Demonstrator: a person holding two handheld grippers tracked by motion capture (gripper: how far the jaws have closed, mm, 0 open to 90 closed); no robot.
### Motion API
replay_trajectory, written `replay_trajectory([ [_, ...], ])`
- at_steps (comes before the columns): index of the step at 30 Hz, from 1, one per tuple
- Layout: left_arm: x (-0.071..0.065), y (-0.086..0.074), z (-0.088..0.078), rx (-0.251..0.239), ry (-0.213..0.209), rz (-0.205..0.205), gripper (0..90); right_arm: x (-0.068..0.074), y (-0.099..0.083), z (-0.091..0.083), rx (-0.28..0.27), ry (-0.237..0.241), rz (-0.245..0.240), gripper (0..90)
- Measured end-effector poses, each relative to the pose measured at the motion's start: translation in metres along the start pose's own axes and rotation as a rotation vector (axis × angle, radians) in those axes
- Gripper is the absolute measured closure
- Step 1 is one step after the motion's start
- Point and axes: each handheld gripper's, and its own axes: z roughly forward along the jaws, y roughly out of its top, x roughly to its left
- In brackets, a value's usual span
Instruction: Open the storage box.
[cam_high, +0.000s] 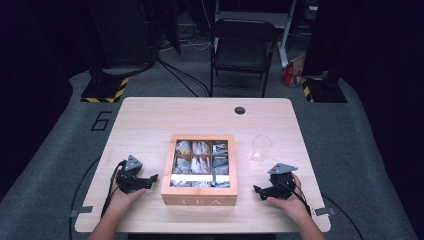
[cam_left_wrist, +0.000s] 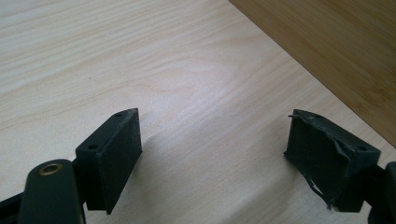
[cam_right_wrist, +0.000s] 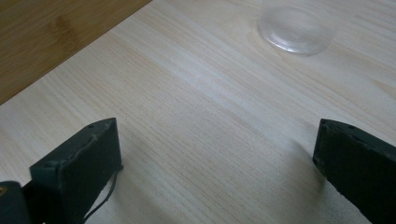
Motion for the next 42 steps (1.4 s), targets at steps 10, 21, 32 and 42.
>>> replay_trajectory([
  [10,0.0,-0.001,-0.002,0.01,-0.012,0.003,17.8,0.0,-0.001,-0.001,0.001,0.005,-0.014,0.0],
  [21,0.001,-0.001,-0.003,0.01,-0.012,-0.001,18.2,0.001,-0.001,-0.001,0.0,0.004,-0.012,0.1],
  [32,0.002,-0.002,-0.004,0.003,-0.002,-0.007,21.3,0.003,-0.002,-0.005,-0.031,0.031,-0.02,16.8],
  [42,0.0,-0.002,-0.01,0.005,-0.035,-0.031,30.9,0.007,0.004,-0.013,-0.039,0.027,-0.021,32.4],
])
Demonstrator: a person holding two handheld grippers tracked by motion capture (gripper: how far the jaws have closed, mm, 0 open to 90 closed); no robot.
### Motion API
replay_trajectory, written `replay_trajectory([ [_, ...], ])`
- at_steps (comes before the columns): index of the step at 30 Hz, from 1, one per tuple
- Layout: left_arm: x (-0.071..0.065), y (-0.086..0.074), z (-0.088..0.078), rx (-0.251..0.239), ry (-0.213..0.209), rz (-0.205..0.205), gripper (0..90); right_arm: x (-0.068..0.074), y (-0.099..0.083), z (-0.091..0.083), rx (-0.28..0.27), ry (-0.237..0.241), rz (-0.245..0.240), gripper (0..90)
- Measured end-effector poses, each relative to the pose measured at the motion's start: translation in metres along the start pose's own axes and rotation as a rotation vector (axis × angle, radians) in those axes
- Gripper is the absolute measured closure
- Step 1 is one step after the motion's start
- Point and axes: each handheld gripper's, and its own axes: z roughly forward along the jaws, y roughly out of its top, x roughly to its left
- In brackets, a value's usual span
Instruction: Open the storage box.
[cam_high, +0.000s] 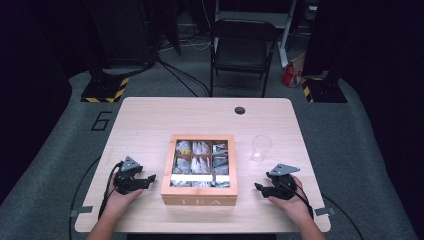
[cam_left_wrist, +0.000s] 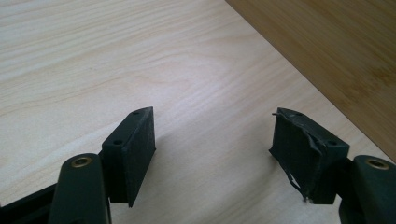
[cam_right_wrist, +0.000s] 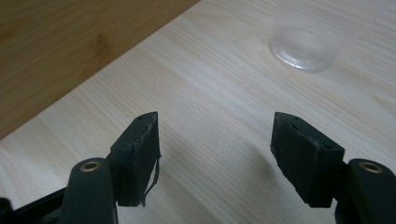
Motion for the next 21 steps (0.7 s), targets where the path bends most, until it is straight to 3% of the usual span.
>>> replay_trajectory([
  [1,0.0,0.0,-0.002,0.023,-0.006,0.015,30.9,0.0,0.0,0.0,0.0,0.0,0.0,32.4],
  [8,-0.005,0.006,-0.012,-0.012,-0.068,-0.01,36.3,0.005,0.01,-0.011,-0.014,0.002,0.011,34.5],
  [21,-0.011,0.012,-0.025,-0.019,-0.075,0.004,40.3,0.009,0.019,-0.023,-0.048,0.017,0.023,35.2],
])
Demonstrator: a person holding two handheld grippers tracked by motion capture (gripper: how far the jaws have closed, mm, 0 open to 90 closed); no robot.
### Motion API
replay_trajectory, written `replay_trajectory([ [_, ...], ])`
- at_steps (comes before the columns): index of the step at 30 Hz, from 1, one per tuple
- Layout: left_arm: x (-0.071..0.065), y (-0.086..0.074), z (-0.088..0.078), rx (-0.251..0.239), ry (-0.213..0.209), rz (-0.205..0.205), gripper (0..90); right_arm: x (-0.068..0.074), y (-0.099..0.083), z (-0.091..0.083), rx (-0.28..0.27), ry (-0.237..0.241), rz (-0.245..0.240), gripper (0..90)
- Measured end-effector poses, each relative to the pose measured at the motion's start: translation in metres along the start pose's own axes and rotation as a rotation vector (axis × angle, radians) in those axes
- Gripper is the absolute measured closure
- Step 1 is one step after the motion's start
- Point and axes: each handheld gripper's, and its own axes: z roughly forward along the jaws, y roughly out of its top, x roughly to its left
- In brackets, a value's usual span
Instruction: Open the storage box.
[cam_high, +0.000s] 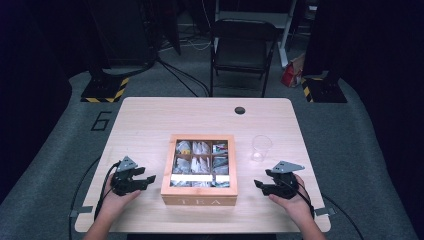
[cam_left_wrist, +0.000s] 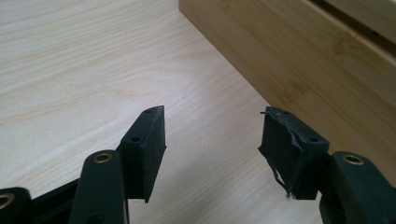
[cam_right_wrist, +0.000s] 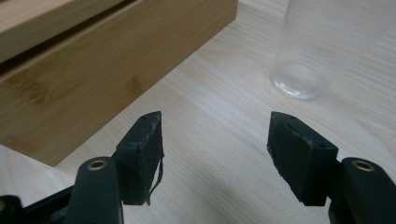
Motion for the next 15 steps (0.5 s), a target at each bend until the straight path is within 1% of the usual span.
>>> replay_trajectory([
  [1,0.0,0.001,-0.001,0.001,-0.006,0.004,40.3,0.001,0.0,-0.001,-0.002,-0.001,0.003,35.4],
  [2,-0.001,0.002,-0.003,0.005,-0.008,0.008,40.7,0.001,0.001,-0.002,-0.004,0.008,0.002,35.9],
  [4,-0.003,0.003,-0.004,-0.003,-0.003,0.013,41.5,0.003,0.003,-0.004,-0.002,0.016,-0.006,36.9],
  [6,-0.005,0.005,-0.006,0.001,-0.013,0.023,42.0,0.005,0.006,-0.006,-0.001,0.021,-0.011,37.4],
  [8,-0.006,0.006,-0.008,0.004,-0.017,0.024,42.4,0.007,0.007,-0.006,-0.001,0.026,-0.022,38.3],
  [9,-0.007,0.007,-0.009,0.0,-0.012,0.03,42.6,0.009,0.008,-0.006,0.003,0.03,-0.024,38.6],
  [10,-0.007,0.007,-0.01,0.009,-0.02,0.028,42.6,0.01,0.009,-0.006,0.006,0.029,-0.024,38.7],
  [12,-0.009,0.008,-0.012,0.001,-0.022,0.03,42.6,0.012,0.01,-0.007,0.012,0.041,-0.019,39.0],
  [13,-0.01,0.01,-0.014,0.0,-0.024,0.033,42.6,0.015,0.012,-0.007,0.006,0.038,-0.033,39.0],
  [15,-0.011,0.01,-0.014,-0.007,-0.02,0.025,42.8,0.016,0.013,-0.008,0.008,0.036,-0.037,39.0],
])
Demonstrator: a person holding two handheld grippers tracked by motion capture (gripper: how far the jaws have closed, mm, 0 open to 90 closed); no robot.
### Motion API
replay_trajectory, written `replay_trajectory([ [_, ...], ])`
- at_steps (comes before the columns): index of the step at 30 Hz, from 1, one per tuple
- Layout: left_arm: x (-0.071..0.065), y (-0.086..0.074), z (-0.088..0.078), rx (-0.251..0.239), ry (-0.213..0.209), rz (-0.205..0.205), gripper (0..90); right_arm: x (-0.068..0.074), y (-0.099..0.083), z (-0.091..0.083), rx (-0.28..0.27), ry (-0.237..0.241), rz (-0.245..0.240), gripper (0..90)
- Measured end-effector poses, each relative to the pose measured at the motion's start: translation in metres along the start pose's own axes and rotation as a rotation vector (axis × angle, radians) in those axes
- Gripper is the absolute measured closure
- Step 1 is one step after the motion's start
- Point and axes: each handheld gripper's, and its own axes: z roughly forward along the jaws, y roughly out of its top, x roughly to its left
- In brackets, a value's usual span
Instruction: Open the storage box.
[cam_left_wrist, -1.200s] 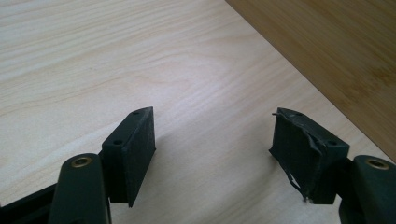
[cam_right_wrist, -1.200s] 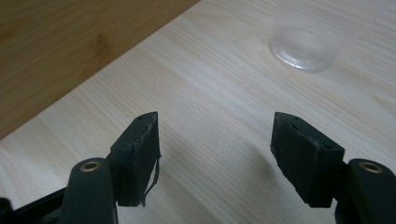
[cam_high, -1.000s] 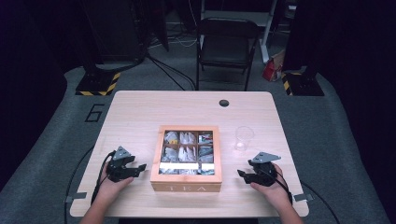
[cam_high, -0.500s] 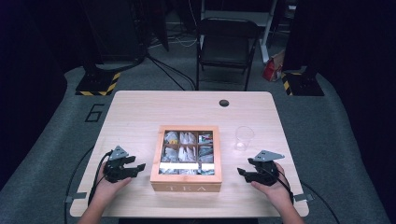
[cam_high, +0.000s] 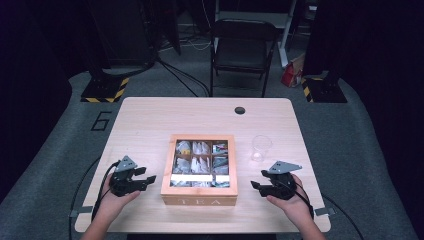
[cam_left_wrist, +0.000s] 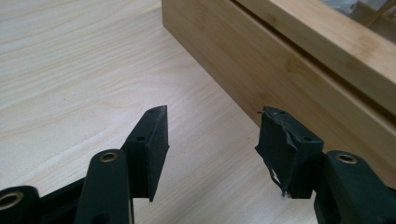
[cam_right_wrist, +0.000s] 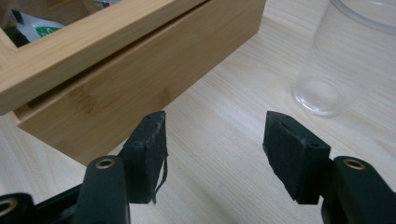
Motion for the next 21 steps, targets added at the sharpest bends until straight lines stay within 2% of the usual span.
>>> replay_trajectory([
  [8,-0.005,0.005,-0.008,0.002,-0.016,0.028,44.3,0.009,0.007,-0.004,-0.024,0.01,-0.03,38.8],
  [11,-0.007,0.005,-0.009,0.002,-0.021,0.024,44.5,0.012,0.008,-0.006,-0.029,0.016,-0.02,38.8],
  [15,-0.01,0.006,-0.011,-0.018,-0.021,0.03,44.8,0.018,0.01,-0.007,-0.031,0.028,-0.034,42.2],
  [16,-0.01,0.007,-0.012,-0.017,-0.023,0.038,45.0,0.02,0.011,-0.008,-0.031,0.038,-0.05,43.3],
  [21,-0.015,0.007,-0.018,-0.032,-0.038,0.035,45.6,0.027,0.011,-0.009,-0.033,0.054,-0.055,44.2],
])
